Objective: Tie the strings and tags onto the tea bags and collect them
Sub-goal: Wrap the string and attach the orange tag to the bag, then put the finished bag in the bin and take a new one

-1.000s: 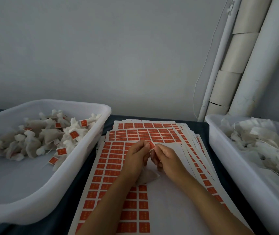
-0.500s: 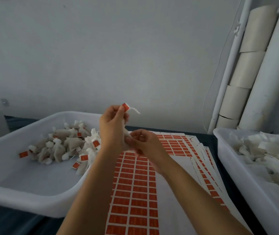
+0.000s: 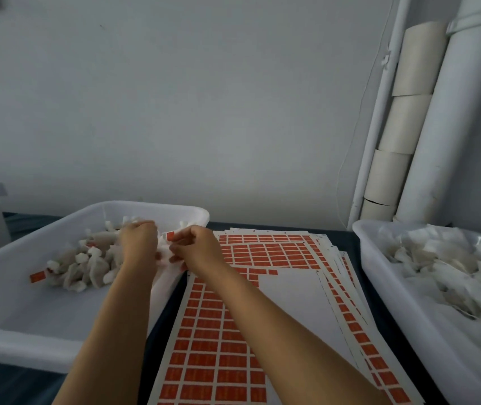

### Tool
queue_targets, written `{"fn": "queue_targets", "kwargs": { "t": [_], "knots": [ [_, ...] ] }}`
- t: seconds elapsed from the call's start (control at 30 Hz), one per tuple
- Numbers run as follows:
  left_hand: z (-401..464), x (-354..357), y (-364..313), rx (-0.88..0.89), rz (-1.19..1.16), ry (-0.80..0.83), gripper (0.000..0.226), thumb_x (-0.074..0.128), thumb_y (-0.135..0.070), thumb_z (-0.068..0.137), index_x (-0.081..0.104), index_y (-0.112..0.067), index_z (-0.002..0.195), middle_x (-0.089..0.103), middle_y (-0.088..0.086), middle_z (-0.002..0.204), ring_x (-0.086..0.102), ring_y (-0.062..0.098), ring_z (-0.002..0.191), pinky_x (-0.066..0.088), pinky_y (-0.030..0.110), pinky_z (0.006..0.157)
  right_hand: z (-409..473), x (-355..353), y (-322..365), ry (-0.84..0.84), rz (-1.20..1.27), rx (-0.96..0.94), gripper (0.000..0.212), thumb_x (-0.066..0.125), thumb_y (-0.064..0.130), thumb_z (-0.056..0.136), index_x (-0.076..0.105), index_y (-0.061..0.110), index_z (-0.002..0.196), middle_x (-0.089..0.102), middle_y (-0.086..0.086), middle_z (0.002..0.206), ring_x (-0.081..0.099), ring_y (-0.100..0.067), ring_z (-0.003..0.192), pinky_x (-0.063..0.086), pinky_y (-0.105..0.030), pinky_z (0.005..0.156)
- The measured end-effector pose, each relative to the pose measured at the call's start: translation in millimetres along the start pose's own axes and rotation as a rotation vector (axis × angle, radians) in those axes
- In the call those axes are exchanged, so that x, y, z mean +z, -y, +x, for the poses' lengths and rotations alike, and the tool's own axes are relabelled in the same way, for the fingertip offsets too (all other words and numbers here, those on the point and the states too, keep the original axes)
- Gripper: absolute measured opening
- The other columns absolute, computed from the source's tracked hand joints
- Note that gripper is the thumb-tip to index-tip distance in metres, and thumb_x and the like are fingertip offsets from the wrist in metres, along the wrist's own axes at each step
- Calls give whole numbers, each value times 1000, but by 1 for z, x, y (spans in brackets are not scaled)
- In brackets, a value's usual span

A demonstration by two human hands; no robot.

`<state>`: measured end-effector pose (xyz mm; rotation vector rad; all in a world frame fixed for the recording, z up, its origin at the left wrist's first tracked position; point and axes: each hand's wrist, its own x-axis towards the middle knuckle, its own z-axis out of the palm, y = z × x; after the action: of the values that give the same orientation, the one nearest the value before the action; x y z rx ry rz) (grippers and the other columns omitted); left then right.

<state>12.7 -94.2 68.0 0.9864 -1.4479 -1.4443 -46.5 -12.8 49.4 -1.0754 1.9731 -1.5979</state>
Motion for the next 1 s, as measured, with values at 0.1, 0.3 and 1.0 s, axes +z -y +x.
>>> {"fn": "queue_targets", "kwargs": {
  "t": [0.1, 0.3, 1.0],
  "knots": [
    [-9, 16, 0, 177, 372, 93, 24, 48, -7, 87, 56, -8, 109, 59, 13, 103, 57, 31, 93, 50, 43, 82, -5, -19, 5, -24, -14, -27, 16, 55, 13, 92, 60, 9, 107, 65, -8, 106, 65, -16, 84, 51, -16, 60],
    [-38, 66, -5, 394, 508, 219, 21, 54, -15, 90, 58, -13, 111, 62, 7, 106, 55, 19, 89, 44, 33, 76, -21, -95, 8, -246, -70, -38, 17, 51, 10, 93, 61, 19, 82, 63, 3, 83, 60, -7, 71, 47, -14, 57],
    [-161, 232, 38, 398, 393, 858, 22, 50, -5, 94, 63, -18, 105, 64, 2, 110, 59, 9, 83, 49, 16, 61, -105, -317, -71, -391, -920, 687, 48, 50, 6, 91, 39, 6, 138, 40, -17, 138, 43, -37, 121, 41, -42, 101]
  ]
}}
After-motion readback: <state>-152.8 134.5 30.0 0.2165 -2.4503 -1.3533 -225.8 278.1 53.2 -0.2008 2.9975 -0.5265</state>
